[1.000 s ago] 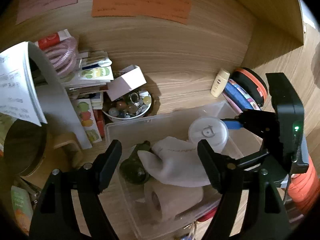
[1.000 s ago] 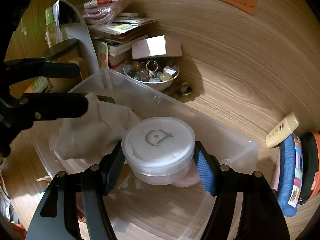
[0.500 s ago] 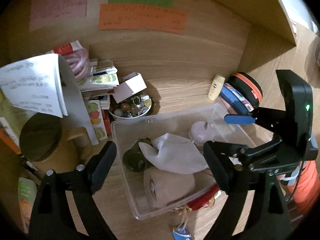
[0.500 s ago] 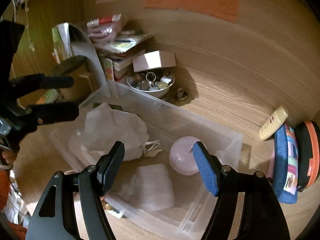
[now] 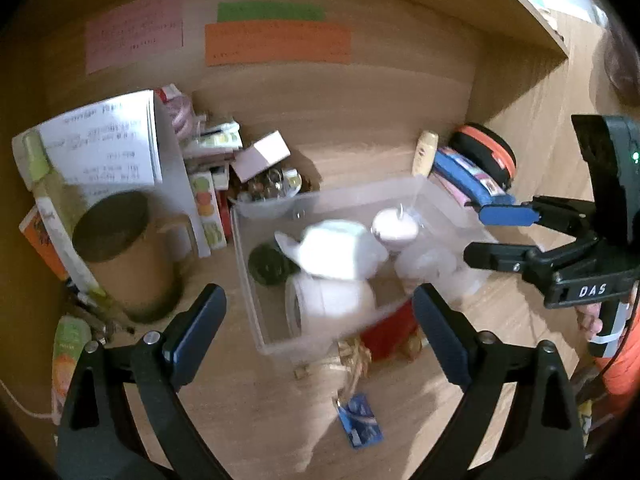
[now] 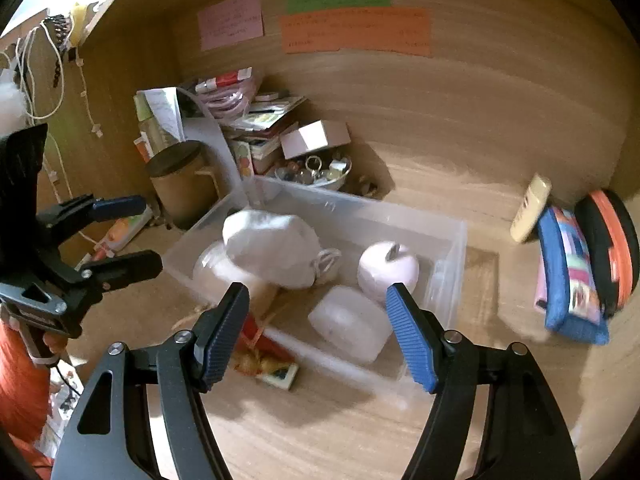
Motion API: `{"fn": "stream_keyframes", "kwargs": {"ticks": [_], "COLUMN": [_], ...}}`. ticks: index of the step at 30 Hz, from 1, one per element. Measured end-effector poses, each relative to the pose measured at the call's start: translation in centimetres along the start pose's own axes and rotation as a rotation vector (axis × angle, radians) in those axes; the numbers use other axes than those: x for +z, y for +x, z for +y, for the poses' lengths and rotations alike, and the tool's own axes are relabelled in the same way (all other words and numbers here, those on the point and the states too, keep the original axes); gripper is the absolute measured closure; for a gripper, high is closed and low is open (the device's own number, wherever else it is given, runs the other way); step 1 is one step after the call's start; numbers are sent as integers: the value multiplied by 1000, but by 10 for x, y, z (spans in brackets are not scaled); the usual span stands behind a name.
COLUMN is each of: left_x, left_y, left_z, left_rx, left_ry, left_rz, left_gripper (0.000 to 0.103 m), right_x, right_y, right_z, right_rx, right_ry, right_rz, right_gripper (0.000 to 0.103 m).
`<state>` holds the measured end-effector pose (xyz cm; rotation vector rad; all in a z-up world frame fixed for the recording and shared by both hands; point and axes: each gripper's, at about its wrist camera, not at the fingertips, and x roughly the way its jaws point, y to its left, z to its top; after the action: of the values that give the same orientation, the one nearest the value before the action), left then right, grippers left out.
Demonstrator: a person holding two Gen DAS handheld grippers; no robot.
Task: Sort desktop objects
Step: 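Withdraw both open tools from the bin toward the remaining loose items, then grasp the small blue card package with the left tool while the right grasps the gold gourd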
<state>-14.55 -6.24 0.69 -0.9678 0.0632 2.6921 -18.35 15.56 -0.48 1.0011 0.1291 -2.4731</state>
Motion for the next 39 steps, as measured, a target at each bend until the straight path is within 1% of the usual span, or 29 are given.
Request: {"fn": "stream_keyframes", "kwargs": {"ticks": [4,9,14,17,19,21,24,25,27,31,32,33,34,36,38,39], "left_x": [-18,-42,-67,-80,-85,-89,-91,-92,-93,-97,-98,-98,-99,-100,-101,-101], "left_y": [-3,-3,1,1,1,3,8,11,15,21,23,24,23,23,22,22], "left_z": [-6,-12,-18,-24,-28,-32,-35,-36,-36,-34,-33,-32,-32,-32,-32,-32], "left_rx": [1,8,26,55,45,29,16,12,0,-19,-23,-26,-22,-16,-7,-4], "left_ry": [15,32,37,44,52,58,69,72,70,55,48,42,42,43,43,41], "left_rz": [16,54,81,68,76,92,122,131,148,181,190,196,188,185,180,177], "left_gripper": [8,8,8,8,11,21,32,34,44,54,58,59,59,64,64,68], "right_x": [-14,-32,-49,-56,-58,-60,-60,-60,-60,-60,-59,-59,-59,-58,-57,-57], "right_y": [-5,-5,6,17,24,30,38,42,46,55,57,59,60,64,66,66], "right_z": [3,9,18,24,29,33,36,36,37,39,39,40,40,41,44,45], "right_rx": [17,26,20,32,35,36,30,30,18,16,13,7,4,7,-13,-24], "right_ry": [16,30,22,22,18,15,14,18,18,18,17,17,16,16,3,-3], "right_rz": [3,10,33,58,67,75,83,87,91,104,105,105,107,112,107,105], "right_gripper": [35,35,35,35,35,35,35,35,35,36,36,38,40,44,45,45]}}
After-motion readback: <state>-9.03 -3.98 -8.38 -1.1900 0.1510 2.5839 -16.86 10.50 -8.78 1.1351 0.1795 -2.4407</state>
